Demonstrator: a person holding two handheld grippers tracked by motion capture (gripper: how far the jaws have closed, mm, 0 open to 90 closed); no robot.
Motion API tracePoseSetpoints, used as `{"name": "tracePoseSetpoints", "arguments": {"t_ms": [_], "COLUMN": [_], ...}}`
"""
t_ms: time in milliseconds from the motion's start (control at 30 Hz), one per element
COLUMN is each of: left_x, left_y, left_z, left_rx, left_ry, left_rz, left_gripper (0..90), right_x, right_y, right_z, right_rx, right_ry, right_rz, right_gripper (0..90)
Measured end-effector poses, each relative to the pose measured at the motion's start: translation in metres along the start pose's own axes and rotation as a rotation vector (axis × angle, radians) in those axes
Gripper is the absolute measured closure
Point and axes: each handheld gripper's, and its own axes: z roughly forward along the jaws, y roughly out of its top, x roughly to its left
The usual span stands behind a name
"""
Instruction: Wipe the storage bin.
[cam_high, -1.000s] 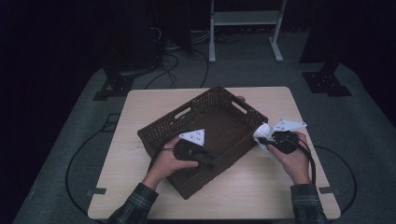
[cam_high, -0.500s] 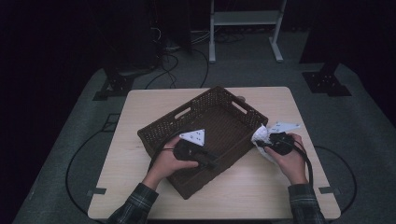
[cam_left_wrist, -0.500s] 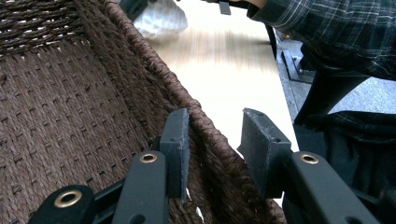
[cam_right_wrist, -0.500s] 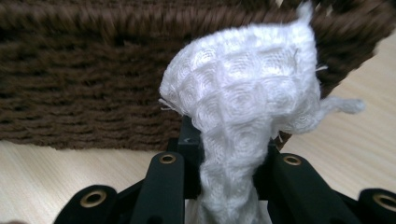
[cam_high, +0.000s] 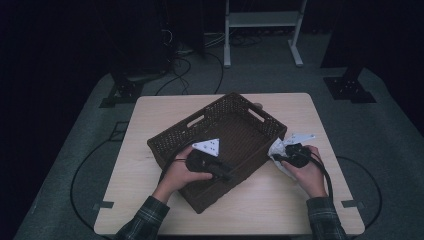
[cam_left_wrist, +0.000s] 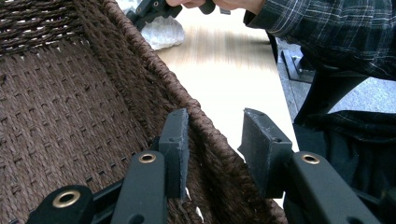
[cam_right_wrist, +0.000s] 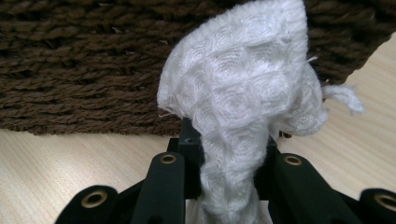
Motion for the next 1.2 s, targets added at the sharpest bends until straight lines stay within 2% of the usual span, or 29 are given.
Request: {"name": "tracePoseSetpoints", "arguments": {"t_ms": [200,267,300,567,700,933,967,1200], "left_x": [0.0,0.0,0.0,0.0,0.0,0.0,0.0,0.0], "left_y": [0.0,0.0,0.0,0.0,0.0,0.0,0.0,0.0], "left_z": [0.0,0.0,0.0,0.0,0.0,0.0,0.0,0.0], "left_rx": [0.0,0.0,0.0,0.001,0.001,0.001,0.001,0.001], "left_ry": [0.0,0.0,-0.001,-0.001,-0.002,-0.002,-0.002,-0.002], "left_rz": [0.0,0.0,-0.001,-0.001,-0.001,-0.002,-0.002,-0.002], "left_gripper": [61.2,61.3,61.2,61.2,61.2,61.2,61.2,61.1], "right_x": [0.0,0.0,0.001,0.007,0.009,0.015,0.017,0.023], "right_y": [-0.004,-0.006,-0.009,-0.009,-0.007,0.004,0.008,0.014], "right_z": [0.005,0.008,0.012,0.014,0.01,-0.004,-0.008,-0.018], "right_rx": [0.028,0.047,0.082,0.114,0.102,0.036,0.024,-0.022], "right_ry": [0.002,-0.001,-0.002,-0.001,0.002,0.005,-0.003,0.008], "right_rz": [0.006,-0.001,-0.009,-0.05,-0.051,-0.07,-0.089,-0.09], "right_gripper": [72.4,72.3,72.4,72.7,72.7,72.7,72.7,72.7]}}
